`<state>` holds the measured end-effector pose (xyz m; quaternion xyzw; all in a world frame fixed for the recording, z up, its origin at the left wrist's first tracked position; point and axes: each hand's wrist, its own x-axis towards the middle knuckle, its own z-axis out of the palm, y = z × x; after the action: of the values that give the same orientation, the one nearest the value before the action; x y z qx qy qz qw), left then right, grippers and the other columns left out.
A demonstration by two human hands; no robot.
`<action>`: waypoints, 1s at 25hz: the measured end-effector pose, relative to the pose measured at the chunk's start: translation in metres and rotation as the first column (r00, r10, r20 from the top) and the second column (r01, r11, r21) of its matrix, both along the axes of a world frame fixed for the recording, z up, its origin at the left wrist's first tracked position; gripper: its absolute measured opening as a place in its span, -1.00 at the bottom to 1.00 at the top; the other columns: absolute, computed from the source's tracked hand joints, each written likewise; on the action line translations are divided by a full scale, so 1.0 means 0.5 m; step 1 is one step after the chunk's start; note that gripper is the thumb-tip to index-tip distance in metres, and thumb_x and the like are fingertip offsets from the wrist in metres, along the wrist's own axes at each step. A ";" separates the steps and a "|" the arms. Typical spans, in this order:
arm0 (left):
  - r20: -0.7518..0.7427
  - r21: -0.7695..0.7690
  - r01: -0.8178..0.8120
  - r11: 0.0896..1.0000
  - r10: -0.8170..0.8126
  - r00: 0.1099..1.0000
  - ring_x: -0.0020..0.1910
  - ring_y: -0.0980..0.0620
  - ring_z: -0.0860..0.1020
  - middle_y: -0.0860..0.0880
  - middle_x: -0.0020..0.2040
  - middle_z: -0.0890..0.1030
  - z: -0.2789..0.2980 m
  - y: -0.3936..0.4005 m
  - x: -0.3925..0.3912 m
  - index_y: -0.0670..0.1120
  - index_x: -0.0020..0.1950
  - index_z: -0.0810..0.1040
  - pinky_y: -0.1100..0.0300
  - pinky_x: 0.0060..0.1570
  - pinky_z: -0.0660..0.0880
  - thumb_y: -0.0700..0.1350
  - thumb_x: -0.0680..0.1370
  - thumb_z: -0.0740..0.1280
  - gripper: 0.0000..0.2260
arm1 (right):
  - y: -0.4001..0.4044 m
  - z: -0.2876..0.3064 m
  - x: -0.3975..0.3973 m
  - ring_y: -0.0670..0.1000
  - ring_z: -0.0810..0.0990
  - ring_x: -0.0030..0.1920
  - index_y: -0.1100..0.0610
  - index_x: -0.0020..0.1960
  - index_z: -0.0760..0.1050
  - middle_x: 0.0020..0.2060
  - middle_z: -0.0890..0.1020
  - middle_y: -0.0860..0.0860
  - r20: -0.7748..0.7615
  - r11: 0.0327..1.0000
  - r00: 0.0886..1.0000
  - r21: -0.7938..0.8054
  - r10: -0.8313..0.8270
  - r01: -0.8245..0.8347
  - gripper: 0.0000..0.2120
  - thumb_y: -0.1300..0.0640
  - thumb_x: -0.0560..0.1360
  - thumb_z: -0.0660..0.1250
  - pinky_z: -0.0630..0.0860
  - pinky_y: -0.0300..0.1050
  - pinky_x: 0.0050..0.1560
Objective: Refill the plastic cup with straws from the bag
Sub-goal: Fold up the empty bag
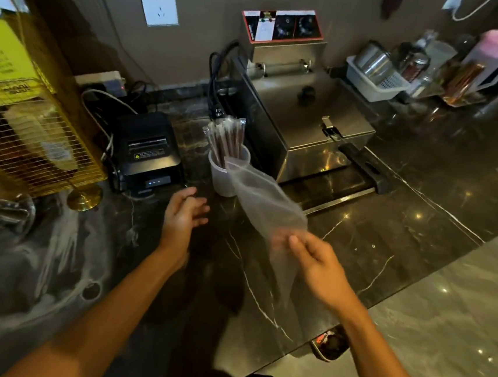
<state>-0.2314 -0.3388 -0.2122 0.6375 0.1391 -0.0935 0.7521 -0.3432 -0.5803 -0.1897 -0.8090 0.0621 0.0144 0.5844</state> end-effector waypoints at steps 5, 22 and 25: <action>0.026 -0.065 0.399 0.915 -0.398 0.917 0.14 -0.03 0.70 -0.13 0.15 0.72 0.020 0.012 -0.027 -0.14 0.27 0.63 0.06 0.17 0.60 0.00 0.59 0.35 -0.67 | -0.003 0.074 0.020 0.10 0.77 -0.06 0.22 0.08 0.69 -0.01 0.77 0.21 -0.128 0.859 0.987 0.512 0.101 -0.022 -0.73 0.15 0.65 0.24 0.69 -0.04 0.05; 0.049 0.239 0.248 0.939 -0.267 0.963 -0.25 -0.04 0.69 -0.25 -0.20 0.69 -0.003 0.060 -0.087 -0.18 0.00 0.65 0.09 -0.19 0.67 -0.13 0.65 0.33 -0.84 | 0.035 -0.039 0.025 0.11 0.70 -0.20 0.30 0.04 0.67 -0.19 0.75 0.16 -0.365 0.860 0.913 0.392 -0.182 0.328 -0.79 0.13 0.61 0.40 0.65 0.01 -0.08; 0.055 0.164 0.260 0.951 -0.272 0.961 -0.12 0.01 0.73 -0.21 -0.02 0.71 0.010 0.061 -0.080 -0.03 0.29 0.52 0.13 -0.06 0.66 -0.18 0.62 0.37 -0.75 | 0.032 -0.032 0.041 0.15 0.75 -0.12 0.18 0.23 0.56 -0.08 0.75 0.16 -0.297 0.836 0.903 0.367 -0.311 0.409 -0.79 0.21 0.60 0.41 0.68 0.06 -0.04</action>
<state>-0.2714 -0.3083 -0.2071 0.7102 0.0294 -0.1582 0.6853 -0.3229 -0.5643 -0.2056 -0.6303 0.2754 0.0082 0.7258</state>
